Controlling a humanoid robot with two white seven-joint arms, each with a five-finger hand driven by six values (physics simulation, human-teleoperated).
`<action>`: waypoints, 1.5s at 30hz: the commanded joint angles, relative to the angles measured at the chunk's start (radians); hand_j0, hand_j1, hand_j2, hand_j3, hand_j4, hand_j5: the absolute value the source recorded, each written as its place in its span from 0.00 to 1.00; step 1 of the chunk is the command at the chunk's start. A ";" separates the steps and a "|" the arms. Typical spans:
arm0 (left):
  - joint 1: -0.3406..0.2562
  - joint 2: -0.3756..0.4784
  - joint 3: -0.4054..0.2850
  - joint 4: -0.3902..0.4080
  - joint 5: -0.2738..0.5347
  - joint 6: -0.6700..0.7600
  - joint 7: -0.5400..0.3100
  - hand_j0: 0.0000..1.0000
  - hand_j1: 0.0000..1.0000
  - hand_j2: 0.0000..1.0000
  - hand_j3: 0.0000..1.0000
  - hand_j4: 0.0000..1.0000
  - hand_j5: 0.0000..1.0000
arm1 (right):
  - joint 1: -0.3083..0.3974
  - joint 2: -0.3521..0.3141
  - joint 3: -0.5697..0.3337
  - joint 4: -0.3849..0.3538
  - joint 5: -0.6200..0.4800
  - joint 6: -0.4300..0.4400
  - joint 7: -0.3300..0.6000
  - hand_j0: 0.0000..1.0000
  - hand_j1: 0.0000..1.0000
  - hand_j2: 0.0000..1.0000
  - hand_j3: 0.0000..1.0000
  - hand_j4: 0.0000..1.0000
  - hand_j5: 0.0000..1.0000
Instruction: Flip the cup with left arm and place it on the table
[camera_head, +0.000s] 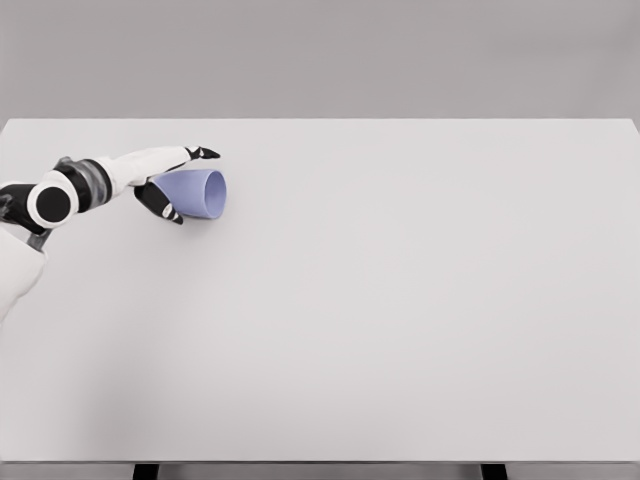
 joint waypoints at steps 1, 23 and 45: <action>0.000 -0.007 0.001 0.004 -0.005 0.000 0.000 0.99 0.99 0.99 0.99 0.99 0.99 | 0.000 0.000 0.000 0.000 0.000 0.000 0.000 1.00 1.00 1.00 1.00 1.00 1.00; -0.008 -0.054 -0.009 0.052 -0.021 0.010 0.000 0.85 0.85 0.85 0.85 0.85 0.85 | 0.000 0.000 0.000 0.000 0.000 0.000 0.000 1.00 1.00 1.00 1.00 1.00 1.00; -0.028 -0.053 0.088 0.047 0.129 0.012 0.000 0.59 0.59 0.59 0.59 0.59 0.59 | 0.000 0.000 0.000 0.000 0.000 0.000 -0.001 1.00 1.00 1.00 1.00 1.00 1.00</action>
